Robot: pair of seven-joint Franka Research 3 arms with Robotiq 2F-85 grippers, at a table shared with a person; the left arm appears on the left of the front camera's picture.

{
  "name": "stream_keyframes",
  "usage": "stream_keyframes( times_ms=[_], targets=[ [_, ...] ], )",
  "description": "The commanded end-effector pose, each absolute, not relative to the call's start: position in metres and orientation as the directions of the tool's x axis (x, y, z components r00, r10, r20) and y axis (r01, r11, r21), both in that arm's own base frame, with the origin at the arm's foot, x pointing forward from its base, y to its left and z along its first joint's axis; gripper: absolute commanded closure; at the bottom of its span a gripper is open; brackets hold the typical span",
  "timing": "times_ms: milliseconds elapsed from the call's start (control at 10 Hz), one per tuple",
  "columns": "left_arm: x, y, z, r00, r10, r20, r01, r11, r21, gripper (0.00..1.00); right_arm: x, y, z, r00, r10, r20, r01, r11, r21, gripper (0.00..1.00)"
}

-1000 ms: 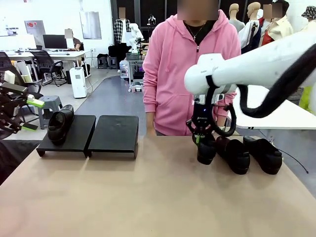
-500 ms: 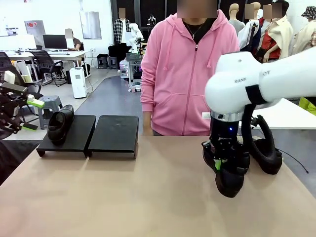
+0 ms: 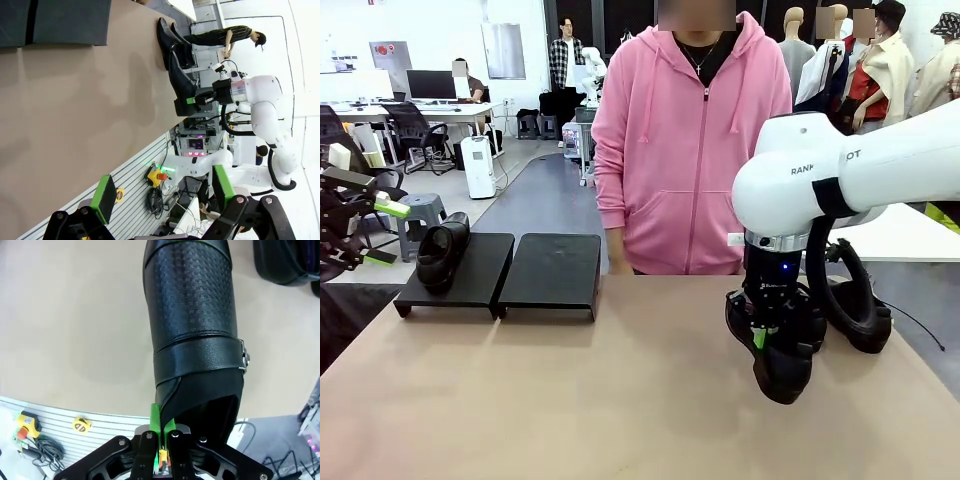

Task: Organize the shoes by placing them on the stand.
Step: Pick up one Shoe and place it in the middle of the table.

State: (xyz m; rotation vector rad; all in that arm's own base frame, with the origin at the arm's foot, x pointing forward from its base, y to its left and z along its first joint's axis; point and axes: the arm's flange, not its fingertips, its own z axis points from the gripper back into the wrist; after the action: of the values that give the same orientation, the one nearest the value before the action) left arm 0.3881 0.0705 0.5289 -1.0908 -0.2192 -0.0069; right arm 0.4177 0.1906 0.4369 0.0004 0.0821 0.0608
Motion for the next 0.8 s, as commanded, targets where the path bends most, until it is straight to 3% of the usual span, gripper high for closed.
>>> stream_keyframes(
  times_ms=[0, 300, 600, 700],
  targets=[
    [0.386, 0.072, 0.53, 0.978, 0.088, 0.187, 0.126, 0.464, -0.877, 0.0, 0.4, 0.222, 0.445, 0.998, 0.06, -0.019, -0.06, 0.998, 0.018, 1.0],
    [0.386, 0.072, 0.53, 0.978, 0.088, 0.187, 0.126, 0.464, -0.877, 0.0, 0.349, 0.345, 0.459, 0.999, 0.037, 0.008, -0.038, 0.997, 0.06, 1.0],
    [0.386, 0.072, 0.53, 0.978, 0.088, 0.187, 0.126, 0.464, -0.877, 0.0, 0.342, 0.448, 0.438, 1.0, -0.008, 0.018, 0.007, 0.999, 0.038, 1.0],
    [0.386, 0.072, 0.53, 0.978, 0.088, 0.187, 0.126, 0.464, -0.877, 0.0, 0.342, 0.473, 0.431, 0.999, 0.05, 0.005, -0.05, 0.998, 0.045, 1.0]
  ],
)
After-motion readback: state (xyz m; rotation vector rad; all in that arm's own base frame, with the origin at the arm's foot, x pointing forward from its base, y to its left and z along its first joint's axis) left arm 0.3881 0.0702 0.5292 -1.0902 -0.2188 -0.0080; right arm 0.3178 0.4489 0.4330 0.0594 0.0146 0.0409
